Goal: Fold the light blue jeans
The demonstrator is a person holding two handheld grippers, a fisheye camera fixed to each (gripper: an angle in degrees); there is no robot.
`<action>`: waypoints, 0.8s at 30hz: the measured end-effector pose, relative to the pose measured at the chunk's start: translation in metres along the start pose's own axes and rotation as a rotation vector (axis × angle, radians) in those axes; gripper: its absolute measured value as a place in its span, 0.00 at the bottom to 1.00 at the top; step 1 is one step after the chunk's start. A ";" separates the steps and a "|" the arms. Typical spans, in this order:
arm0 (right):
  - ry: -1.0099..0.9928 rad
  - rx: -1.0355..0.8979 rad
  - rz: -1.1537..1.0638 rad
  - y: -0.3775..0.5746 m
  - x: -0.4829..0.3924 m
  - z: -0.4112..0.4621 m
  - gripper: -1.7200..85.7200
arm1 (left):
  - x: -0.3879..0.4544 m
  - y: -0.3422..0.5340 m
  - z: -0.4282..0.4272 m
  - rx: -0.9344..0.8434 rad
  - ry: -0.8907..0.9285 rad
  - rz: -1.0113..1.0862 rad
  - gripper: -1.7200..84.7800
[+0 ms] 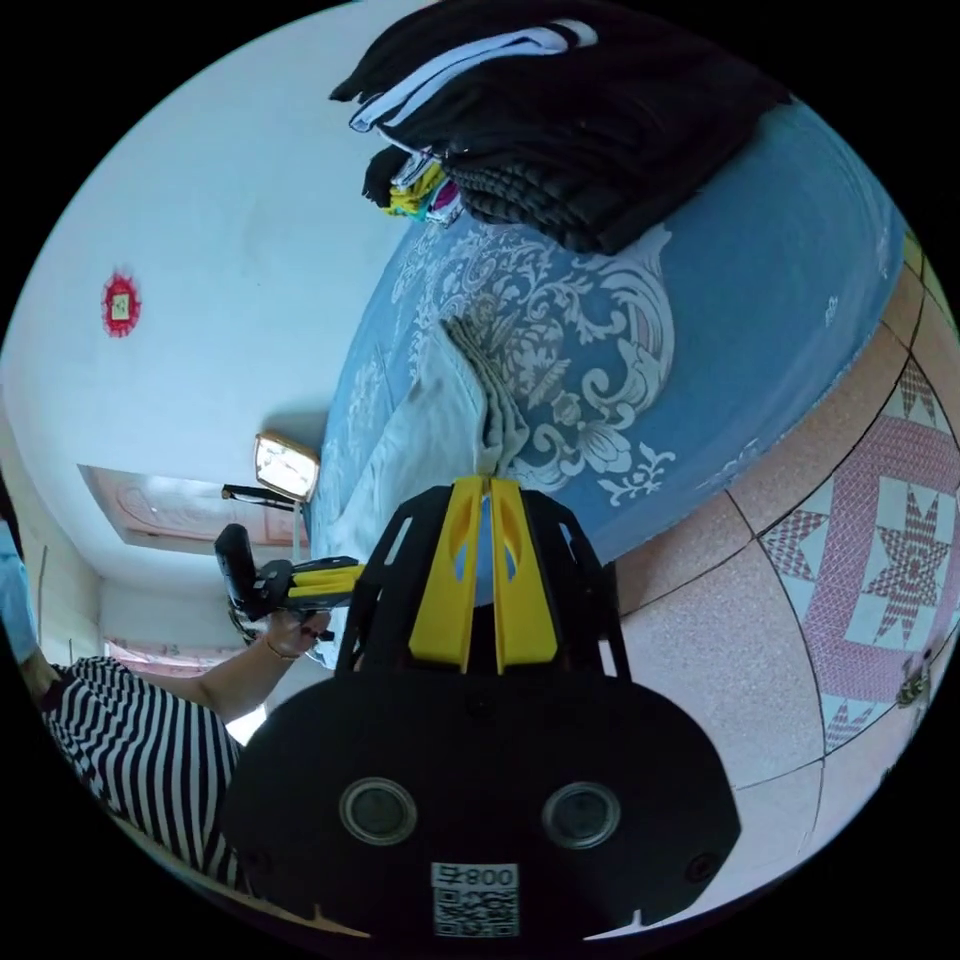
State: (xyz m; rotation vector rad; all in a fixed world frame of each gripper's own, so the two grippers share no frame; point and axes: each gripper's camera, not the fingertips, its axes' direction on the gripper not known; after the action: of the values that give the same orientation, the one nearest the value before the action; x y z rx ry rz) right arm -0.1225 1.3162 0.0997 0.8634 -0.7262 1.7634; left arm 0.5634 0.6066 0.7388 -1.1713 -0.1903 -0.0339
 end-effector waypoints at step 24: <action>0.065 0.063 0.015 0.025 -0.017 0.014 0.10 | -0.082 -0.224 -0.017 -0.008 0.096 0.112 0.07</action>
State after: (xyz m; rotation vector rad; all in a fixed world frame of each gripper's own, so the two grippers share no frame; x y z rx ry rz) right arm -0.1391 1.2885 0.0916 0.8406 -0.6384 1.8274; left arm 0.4566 0.4978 0.9230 -1.1839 -0.0397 0.0073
